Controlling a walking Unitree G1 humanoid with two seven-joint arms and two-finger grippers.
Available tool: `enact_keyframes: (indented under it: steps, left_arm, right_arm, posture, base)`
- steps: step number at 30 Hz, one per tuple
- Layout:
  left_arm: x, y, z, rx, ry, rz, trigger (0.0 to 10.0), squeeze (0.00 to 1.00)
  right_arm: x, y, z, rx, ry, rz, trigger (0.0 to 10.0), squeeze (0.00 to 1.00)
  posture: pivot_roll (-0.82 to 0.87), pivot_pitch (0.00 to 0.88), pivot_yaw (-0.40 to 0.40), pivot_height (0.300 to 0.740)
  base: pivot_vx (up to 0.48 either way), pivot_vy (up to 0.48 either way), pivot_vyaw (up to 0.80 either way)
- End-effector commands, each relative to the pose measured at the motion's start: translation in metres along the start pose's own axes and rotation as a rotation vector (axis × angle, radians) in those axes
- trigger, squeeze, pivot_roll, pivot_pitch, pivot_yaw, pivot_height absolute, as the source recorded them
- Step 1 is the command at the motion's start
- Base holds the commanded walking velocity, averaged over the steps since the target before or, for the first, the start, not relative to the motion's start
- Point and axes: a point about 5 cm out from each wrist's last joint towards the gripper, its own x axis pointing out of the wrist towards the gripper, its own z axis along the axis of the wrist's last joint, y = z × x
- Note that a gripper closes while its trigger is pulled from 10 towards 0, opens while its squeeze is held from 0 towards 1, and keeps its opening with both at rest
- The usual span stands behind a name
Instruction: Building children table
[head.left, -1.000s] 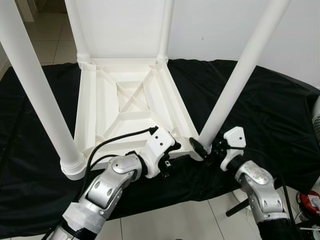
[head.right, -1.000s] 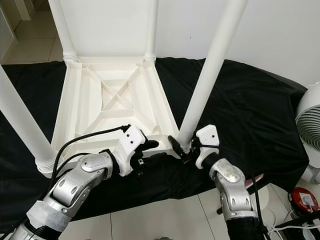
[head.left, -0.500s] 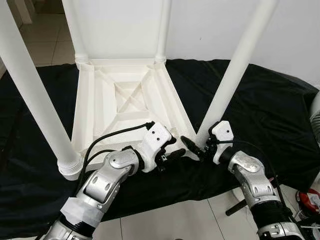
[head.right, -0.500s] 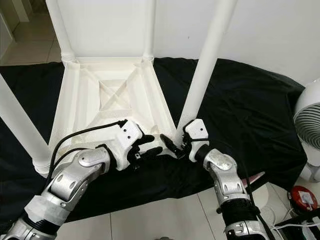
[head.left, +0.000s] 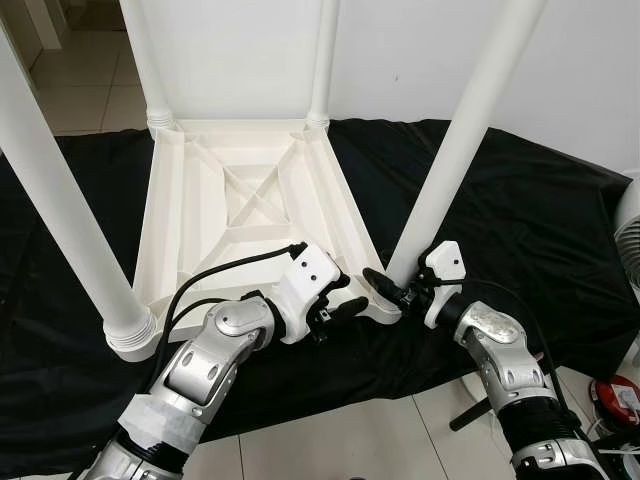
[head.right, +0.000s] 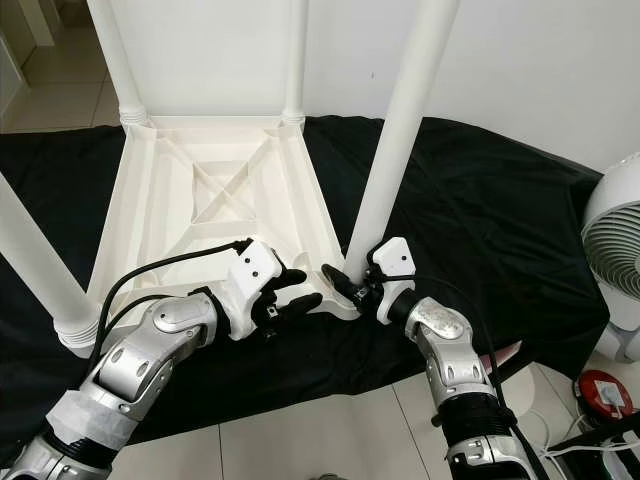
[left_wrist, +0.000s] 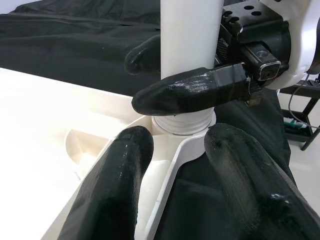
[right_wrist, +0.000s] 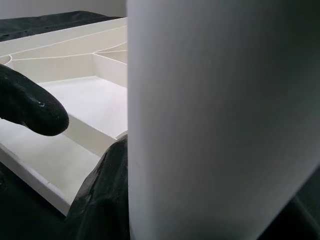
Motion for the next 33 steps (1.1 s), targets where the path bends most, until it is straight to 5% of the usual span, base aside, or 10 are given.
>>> enact_keyframes:
  steps: [1,10,13,20,24,32,33]
  left_arm:
    - [0.000,0.001,0.000,0.007,-0.004,0.002,10.0,0.00]
    - [0.001,0.001,0.000,-0.004,-0.010,0.021,10.0,0.00]
    - [-0.001,-0.002,-0.003,-0.011,-0.005,0.020,10.0,0.00]
    - [-0.001,-0.002,-0.004,-0.013,0.001,0.017,10.0,0.00]
    - [0.000,-0.001,-0.003,-0.013,-0.002,0.018,10.0,0.00]
    - [0.003,-0.002,-0.002,-0.016,-0.011,0.014,10.0,0.00]
    - [0.004,-0.002,-0.001,-0.018,-0.013,0.017,10.0,0.00]
  right_arm:
    - [0.001,0.013,-0.014,0.025,0.063,0.027,10.0,0.00]
    - [0.008,0.013,-0.003,0.057,0.022,-0.228,10.0,0.00]
    - [0.004,0.017,0.002,0.109,-0.011,-0.491,10.0,0.00]
    - [-0.003,0.029,-0.001,0.067,0.037,-0.777,10.0,0.00]
    - [0.005,0.044,0.001,0.084,0.041,-0.762,10.0,0.00]
    - [0.006,0.044,0.005,0.099,0.033,-0.757,10.0,0.00]
    - [0.007,0.045,0.008,0.106,0.013,-0.745,10.0,1.00]
  posture:
    - [0.04,0.032,-0.060,0.740]
    - [0.04,0.035,-0.066,0.740]
    - [0.04,0.040,-0.074,0.740]
    - [0.03,0.040,-0.070,0.740]
    - [0.03,0.041,-0.072,0.740]
    - [0.02,0.041,-0.071,0.740]
    - [0.02,0.042,-0.073,0.740]
  base:
    - [0.000,0.000,0.00]
    - [0.000,0.000,0.00]
    - [0.000,0.000,0.00]
    - [0.000,0.000,0.00]
    - [0.000,0.000,0.00]
    - [0.000,0.000,0.00]
    - [0.000,0.000,0.00]
